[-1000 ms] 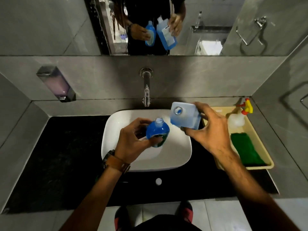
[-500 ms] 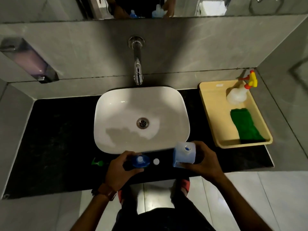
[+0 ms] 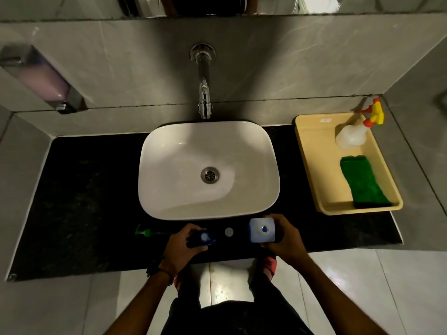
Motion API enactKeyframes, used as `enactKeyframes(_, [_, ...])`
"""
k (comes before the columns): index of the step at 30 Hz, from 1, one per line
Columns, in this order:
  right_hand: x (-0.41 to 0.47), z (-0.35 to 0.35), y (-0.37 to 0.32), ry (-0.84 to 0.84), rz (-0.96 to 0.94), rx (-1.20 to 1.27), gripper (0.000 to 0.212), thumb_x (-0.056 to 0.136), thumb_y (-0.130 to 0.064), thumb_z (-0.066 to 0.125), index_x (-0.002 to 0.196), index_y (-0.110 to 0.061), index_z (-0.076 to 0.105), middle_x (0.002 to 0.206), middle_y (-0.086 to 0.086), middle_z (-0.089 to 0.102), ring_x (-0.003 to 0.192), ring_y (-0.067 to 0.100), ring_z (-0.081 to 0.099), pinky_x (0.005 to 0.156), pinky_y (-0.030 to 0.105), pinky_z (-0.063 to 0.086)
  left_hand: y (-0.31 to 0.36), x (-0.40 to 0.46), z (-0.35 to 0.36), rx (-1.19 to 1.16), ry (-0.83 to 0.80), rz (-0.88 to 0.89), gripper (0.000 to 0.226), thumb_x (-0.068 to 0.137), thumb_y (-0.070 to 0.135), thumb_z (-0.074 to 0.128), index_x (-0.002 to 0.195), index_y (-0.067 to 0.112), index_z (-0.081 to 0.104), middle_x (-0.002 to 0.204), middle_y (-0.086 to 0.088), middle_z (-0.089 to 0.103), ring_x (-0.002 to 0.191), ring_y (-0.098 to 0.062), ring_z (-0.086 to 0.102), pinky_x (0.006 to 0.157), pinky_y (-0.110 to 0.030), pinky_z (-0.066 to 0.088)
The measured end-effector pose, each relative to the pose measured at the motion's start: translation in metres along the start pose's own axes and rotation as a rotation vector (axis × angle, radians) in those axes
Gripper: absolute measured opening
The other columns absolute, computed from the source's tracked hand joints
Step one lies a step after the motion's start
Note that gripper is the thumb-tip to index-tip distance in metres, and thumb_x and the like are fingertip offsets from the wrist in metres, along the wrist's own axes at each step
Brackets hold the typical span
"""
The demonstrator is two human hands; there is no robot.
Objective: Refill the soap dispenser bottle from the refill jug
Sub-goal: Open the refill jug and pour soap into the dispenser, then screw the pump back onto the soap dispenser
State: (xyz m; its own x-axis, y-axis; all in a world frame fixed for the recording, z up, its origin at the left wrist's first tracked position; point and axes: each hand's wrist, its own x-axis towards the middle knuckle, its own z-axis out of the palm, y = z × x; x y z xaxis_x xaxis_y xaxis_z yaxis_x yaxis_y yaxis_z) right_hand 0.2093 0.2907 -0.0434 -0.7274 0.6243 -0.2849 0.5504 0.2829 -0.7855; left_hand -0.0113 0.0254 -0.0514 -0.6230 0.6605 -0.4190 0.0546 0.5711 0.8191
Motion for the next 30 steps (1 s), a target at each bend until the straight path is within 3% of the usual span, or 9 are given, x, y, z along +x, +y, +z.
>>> enactKeyframes(3, [0.0,0.004,0.004,0.006,0.016,0.004,0.078,0.063,-0.014,0.098,0.121,-0.041,0.053,0.112,-0.022,0.064,0.105,-0.019,0.06,0.078,0.001,0.049,-0.003,0.003,0.002,-0.014,-0.006,-0.005,0.059,0.063,0.018,0.094,0.102,0.049,0.062,0.107,0.028,0.071,0.102,0.006,0.067,0.083,-0.011,0.053])
enactKeyframes(7, [-0.001,0.005,0.006,0.012,0.035,0.017,0.079,0.064,-0.016,0.098,0.121,-0.048,0.053,0.113,-0.021,0.066,0.107,-0.014,0.062,0.078,0.003,0.051,-0.006,0.001,0.004,-0.024,-0.003,-0.021,0.06,0.063,0.015,0.094,0.102,0.048,0.062,0.109,0.024,0.072,0.104,0.004,0.067,0.086,-0.015,0.054])
enactKeyframes(12, [-0.017,0.008,0.019,0.044,0.148,0.012,0.089,0.052,-0.022,0.101,0.125,-0.038,0.053,0.112,-0.027,0.063,0.101,-0.018,0.061,0.074,0.001,0.048,-0.007,-0.004,0.001,0.03,-0.03,-0.02,0.069,0.065,0.017,0.093,0.123,0.034,0.061,0.123,0.013,0.066,0.114,-0.001,0.06,0.096,-0.016,0.048])
enactKeyframes(17, [-0.059,0.023,0.044,0.2,0.206,-0.015,0.042,0.065,-0.031,0.097,0.082,-0.033,0.06,0.072,-0.013,0.067,0.072,0.003,0.066,0.063,0.012,0.052,-0.024,-0.007,-0.031,0.334,0.132,0.037,0.044,0.082,0.013,0.079,0.123,0.018,0.065,0.118,-0.003,0.068,0.113,-0.022,0.062,0.1,-0.037,0.049])
enactKeyframes(20, [-0.079,0.046,0.042,0.167,0.159,-0.053,0.025,0.076,-0.025,0.091,0.076,-0.03,0.067,0.066,-0.015,0.067,0.071,0.004,0.068,0.062,0.025,0.057,-0.04,-0.002,-0.064,0.568,0.178,0.093,0.039,0.081,0.006,0.076,0.118,0.014,0.068,0.115,-0.008,0.07,0.11,-0.03,0.064,0.098,-0.04,0.051])
enactKeyframes(24, [-0.082,0.085,0.015,0.073,0.044,-0.083,0.019,0.08,-0.014,0.089,0.095,-0.016,0.078,0.084,-0.011,0.074,0.074,0.003,0.071,0.068,0.021,0.059,-0.052,0.006,-0.095,0.791,0.095,0.082,0.051,0.076,0.003,0.076,0.125,0.013,0.067,0.128,-0.012,0.066,0.12,-0.039,0.058,0.102,-0.047,0.05])
enactKeyframes(27, [-0.07,0.114,-0.017,0.04,0.009,-0.017,0.041,0.082,-0.021,0.087,0.12,-0.021,0.071,0.109,-0.016,0.072,0.094,-0.005,0.07,0.085,0.015,0.056,-0.06,0.01,-0.105,0.901,0.038,0.034,0.052,0.08,0.009,0.074,0.13,0.018,0.065,0.135,-0.01,0.062,0.128,-0.038,0.053,0.103,-0.046,0.048])
enactKeyframes(30, [-0.048,0.137,-0.045,-0.042,-0.044,0.004,0.067,0.084,-0.029,0.085,0.143,-0.025,0.055,0.136,-0.023,0.058,0.123,-0.012,0.054,0.106,0.009,0.039,-0.064,0.013,-0.11,1.012,0.01,-0.034,0.05,0.087,0.02,0.068,0.136,0.027,0.058,0.139,-0.003,0.058,0.131,-0.032,0.05,0.102,-0.041,0.045])
